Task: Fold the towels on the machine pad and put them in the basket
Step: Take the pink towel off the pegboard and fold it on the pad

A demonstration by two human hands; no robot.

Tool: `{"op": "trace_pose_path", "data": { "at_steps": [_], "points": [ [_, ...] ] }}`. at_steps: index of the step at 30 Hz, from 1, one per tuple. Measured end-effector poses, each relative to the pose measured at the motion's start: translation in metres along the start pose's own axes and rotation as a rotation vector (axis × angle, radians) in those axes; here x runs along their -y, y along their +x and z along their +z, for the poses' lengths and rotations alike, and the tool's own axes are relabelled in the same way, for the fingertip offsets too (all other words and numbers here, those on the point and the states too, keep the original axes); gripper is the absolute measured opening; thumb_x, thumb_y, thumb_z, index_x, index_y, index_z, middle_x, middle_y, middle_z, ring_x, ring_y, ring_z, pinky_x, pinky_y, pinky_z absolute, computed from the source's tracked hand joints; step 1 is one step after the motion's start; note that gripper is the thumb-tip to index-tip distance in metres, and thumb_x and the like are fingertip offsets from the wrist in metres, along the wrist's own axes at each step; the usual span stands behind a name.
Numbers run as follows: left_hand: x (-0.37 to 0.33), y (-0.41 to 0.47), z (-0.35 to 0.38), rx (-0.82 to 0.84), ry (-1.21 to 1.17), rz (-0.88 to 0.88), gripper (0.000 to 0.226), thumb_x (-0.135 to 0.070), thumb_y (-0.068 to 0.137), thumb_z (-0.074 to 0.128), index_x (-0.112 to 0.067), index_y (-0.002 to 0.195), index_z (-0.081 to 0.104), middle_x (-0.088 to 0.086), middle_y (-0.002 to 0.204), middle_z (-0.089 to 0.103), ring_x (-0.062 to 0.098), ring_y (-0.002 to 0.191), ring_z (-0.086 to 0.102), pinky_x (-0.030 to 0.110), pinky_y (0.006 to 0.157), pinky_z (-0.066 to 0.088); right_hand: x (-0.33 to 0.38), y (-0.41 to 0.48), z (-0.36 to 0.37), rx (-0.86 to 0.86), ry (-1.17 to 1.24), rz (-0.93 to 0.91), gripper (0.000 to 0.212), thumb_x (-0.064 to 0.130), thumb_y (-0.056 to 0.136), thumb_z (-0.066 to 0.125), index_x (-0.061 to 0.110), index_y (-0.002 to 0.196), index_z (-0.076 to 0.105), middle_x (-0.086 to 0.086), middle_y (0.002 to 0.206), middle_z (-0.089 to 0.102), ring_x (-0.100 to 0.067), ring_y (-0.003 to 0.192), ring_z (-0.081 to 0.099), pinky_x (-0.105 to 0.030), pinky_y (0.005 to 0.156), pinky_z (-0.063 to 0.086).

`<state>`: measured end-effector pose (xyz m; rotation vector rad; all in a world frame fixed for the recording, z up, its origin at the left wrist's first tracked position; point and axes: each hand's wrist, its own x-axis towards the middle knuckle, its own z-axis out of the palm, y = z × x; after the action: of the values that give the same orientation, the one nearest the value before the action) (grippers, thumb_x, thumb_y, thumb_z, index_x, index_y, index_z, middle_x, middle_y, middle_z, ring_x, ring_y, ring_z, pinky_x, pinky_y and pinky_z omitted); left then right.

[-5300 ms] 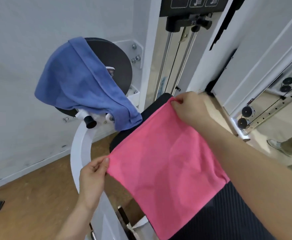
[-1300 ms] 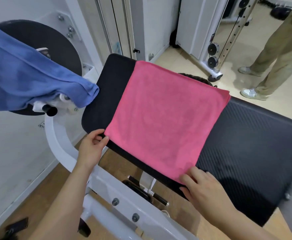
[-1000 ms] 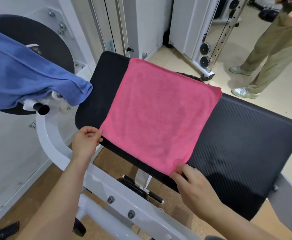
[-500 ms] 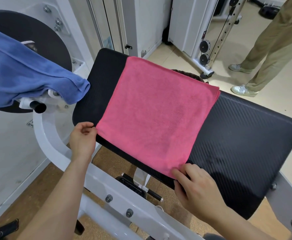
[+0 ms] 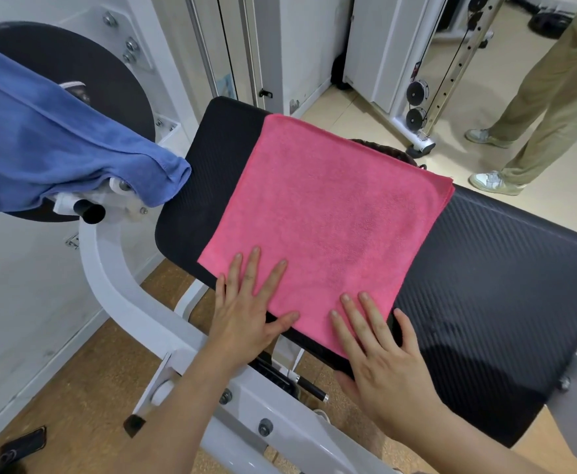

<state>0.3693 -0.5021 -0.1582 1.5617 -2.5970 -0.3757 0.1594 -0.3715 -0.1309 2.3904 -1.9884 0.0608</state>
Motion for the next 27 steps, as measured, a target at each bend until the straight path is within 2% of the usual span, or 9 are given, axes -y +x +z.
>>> {"op": "trace_pose_path", "data": {
  "at_steps": [3,6,8,12,15,19,21,24,27],
  "points": [
    [0.0,-0.002,-0.006,-0.018,-0.06,0.02,0.081,-0.078,0.083,0.038,-0.05,0.149,0.001,-0.006,0.16,-0.018,0.022,0.147,-0.018,0.055,0.116,0.002,0.01,0.01,-0.002,-0.18,0.047,-0.174,0.056,0.03,0.083,0.06,0.011,0.134,0.054,-0.012,0.14,0.051,-0.031,0.13,0.046,-0.046,0.101,0.038],
    [0.006,-0.012,-0.012,-0.172,-0.169,0.111,0.053,-0.051,0.084,0.064,-0.033,0.132,0.051,0.004,0.152,0.033,0.027,0.137,0.031,0.055,0.106,0.037,0.013,0.024,0.005,-0.247,0.048,-0.273,0.044,0.022,0.073,0.07,0.01,0.115,0.063,-0.006,0.107,0.061,-0.026,0.092,0.058,-0.035,0.079,0.046],
    [0.014,-0.016,-0.016,-0.191,-0.196,0.195,0.039,-0.037,0.081,0.073,-0.021,0.116,0.066,0.005,0.14,0.049,0.024,0.126,0.044,0.048,0.096,0.048,0.013,0.031,0.009,-0.192,0.048,-0.233,0.039,0.023,0.07,0.073,0.012,0.106,0.063,-0.002,0.096,0.059,-0.022,0.081,0.056,-0.033,0.07,0.047],
    [0.028,-0.009,-0.022,-0.165,-0.129,0.266,0.031,-0.03,0.082,0.072,-0.021,0.111,0.071,0.007,0.134,0.056,0.022,0.121,0.05,0.037,0.09,0.052,0.012,0.029,0.017,-0.165,0.042,-0.198,0.035,0.021,0.072,0.068,0.011,0.106,0.065,-0.001,0.092,0.059,-0.021,0.08,0.057,-0.032,0.069,0.047],
    [0.036,-0.004,-0.019,-0.184,-0.032,0.353,0.03,-0.033,0.088,0.063,-0.028,0.116,0.069,0.006,0.133,0.057,0.024,0.117,0.052,0.037,0.086,0.052,0.009,0.026,0.02,-0.2,0.053,-0.199,0.036,0.02,0.076,0.061,0.01,0.11,0.066,-0.002,0.097,0.062,-0.021,0.083,0.058,-0.033,0.072,0.05],
    [0.043,-0.001,-0.016,-0.205,0.092,0.429,0.047,-0.02,0.07,0.081,-0.027,0.116,0.07,0.006,0.128,0.062,0.025,0.112,0.049,0.039,0.084,0.048,0.008,0.025,0.018,-0.25,0.084,-0.188,0.029,0.015,0.081,0.053,0.009,0.104,0.069,-0.003,0.096,0.064,-0.022,0.082,0.06,-0.033,0.073,0.052],
    [0.043,0.0,-0.016,-0.216,0.097,0.449,0.047,-0.014,0.07,0.082,-0.023,0.115,0.07,0.007,0.125,0.062,0.026,0.11,0.05,0.04,0.085,0.048,0.009,0.025,0.017,-0.249,0.095,-0.16,0.022,0.015,0.082,0.059,0.01,0.1,0.069,-0.002,0.094,0.064,-0.021,0.081,0.06,-0.032,0.074,0.05],
    [0.042,0.003,-0.019,-0.218,0.012,0.516,0.022,-0.022,0.091,0.062,-0.018,0.112,0.066,0.002,0.115,0.063,0.024,0.104,0.056,0.04,0.085,0.048,0.014,0.027,0.014,-0.184,0.112,-0.102,0.012,0.016,0.078,0.067,0.015,0.089,0.067,0.001,0.087,0.06,-0.021,0.077,0.056,-0.032,0.073,0.045],
    [0.041,0.012,-0.031,-0.203,-0.017,0.557,0.026,-0.033,0.096,0.05,-0.017,0.106,0.068,-0.002,0.106,0.066,0.018,0.1,0.059,0.035,0.087,0.044,0.016,0.033,0.007,-0.087,0.212,-0.001,0.011,0.01,0.07,0.067,0.017,0.078,0.065,0.003,0.078,0.058,-0.02,0.071,0.054,-0.031,0.065,0.045]
  ]
}}
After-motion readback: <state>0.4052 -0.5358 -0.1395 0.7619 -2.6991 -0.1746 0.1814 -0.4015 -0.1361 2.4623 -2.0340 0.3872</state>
